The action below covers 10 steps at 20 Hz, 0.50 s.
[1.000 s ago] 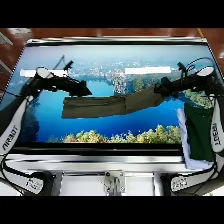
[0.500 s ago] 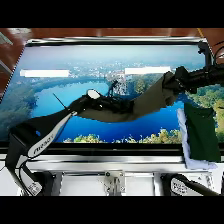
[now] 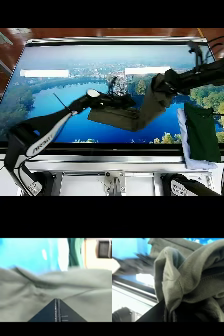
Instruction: Fold the shirts.
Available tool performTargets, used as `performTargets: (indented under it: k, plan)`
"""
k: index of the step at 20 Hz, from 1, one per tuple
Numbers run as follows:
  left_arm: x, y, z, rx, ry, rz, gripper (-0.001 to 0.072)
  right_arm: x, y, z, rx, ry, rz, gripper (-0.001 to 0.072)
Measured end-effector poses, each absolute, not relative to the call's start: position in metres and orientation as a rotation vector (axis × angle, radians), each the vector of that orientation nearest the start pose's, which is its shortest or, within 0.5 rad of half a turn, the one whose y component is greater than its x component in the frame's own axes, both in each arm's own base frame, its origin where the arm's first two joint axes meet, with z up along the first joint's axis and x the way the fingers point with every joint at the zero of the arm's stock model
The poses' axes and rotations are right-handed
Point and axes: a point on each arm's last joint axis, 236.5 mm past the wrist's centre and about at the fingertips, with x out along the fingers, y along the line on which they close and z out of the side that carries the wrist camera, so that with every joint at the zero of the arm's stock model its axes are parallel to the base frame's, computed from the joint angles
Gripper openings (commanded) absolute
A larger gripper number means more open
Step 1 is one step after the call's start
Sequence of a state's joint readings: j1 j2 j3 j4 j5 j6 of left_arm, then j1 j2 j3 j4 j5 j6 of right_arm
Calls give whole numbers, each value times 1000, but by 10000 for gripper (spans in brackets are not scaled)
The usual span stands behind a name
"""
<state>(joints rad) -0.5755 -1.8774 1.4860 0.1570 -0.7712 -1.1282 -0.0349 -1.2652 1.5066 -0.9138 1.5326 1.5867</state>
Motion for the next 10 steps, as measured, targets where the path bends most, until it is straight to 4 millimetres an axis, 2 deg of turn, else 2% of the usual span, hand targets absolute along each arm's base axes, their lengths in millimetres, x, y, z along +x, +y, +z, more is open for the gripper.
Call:
performTargets:
  k: [1,3,5,6,8,9,10]
  plan:
    - [419,-432,21,-768,1103,-928,37,366,146,152,457,1242,521,54]
    - [454,-366,49,-683,1025,-863,37,375,179,131,416,1262,553,55]
    - [480,-285,89,-618,939,-781,39,384,217,103,388,1288,584,55]
    - [489,-247,108,-600,895,-735,38,388,237,85,376,1304,599,55]
    - [488,-176,151,-567,819,-660,40,392,277,48,368,1337,621,55]
    - [480,-146,172,-553,789,-630,39,392,297,29,377,1356,635,88]
    - [473,-120,188,-539,760,-595,39,390,318,9,400,1382,646,317]
